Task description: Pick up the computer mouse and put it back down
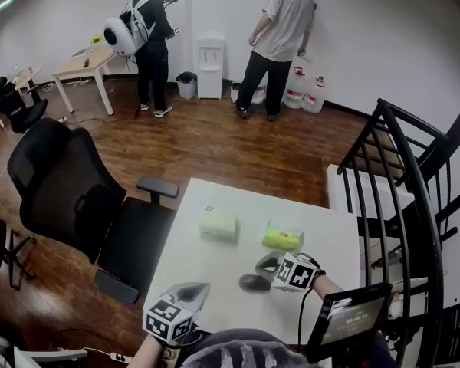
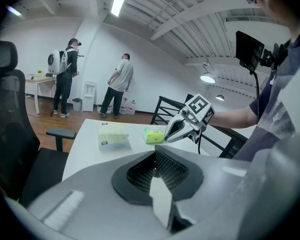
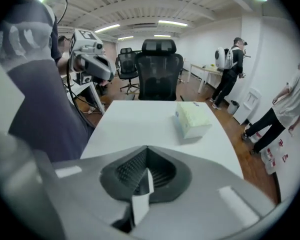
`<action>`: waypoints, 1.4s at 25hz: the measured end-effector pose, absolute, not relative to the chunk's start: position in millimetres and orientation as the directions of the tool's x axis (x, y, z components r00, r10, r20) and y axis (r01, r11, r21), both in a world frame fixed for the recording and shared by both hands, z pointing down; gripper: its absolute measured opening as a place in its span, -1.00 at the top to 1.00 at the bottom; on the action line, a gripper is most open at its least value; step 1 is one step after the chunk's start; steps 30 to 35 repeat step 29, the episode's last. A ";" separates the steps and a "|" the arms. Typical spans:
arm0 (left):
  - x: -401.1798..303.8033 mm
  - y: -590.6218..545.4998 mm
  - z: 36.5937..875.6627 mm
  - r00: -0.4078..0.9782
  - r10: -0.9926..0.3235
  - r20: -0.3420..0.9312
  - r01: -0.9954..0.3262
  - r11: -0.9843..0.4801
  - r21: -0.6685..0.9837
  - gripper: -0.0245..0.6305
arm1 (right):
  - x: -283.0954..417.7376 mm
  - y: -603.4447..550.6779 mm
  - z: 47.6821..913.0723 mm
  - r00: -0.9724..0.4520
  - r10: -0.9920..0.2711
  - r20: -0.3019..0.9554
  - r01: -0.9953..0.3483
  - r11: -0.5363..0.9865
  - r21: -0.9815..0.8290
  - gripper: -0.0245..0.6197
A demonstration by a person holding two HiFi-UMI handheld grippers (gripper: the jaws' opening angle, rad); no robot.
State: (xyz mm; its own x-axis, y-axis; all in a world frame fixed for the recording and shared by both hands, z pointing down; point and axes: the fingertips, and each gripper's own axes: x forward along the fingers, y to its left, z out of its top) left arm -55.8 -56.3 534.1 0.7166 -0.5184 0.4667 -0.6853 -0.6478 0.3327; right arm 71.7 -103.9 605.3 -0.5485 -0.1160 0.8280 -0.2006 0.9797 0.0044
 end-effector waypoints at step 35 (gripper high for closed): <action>-61.3 -37.4 534.4 0.717 -0.517 0.468 -0.685 -0.648 0.333 0.87 | 71.7 -89.6 620.8 -0.584 -0.207 0.785 -0.344 0.939 -0.008 0.91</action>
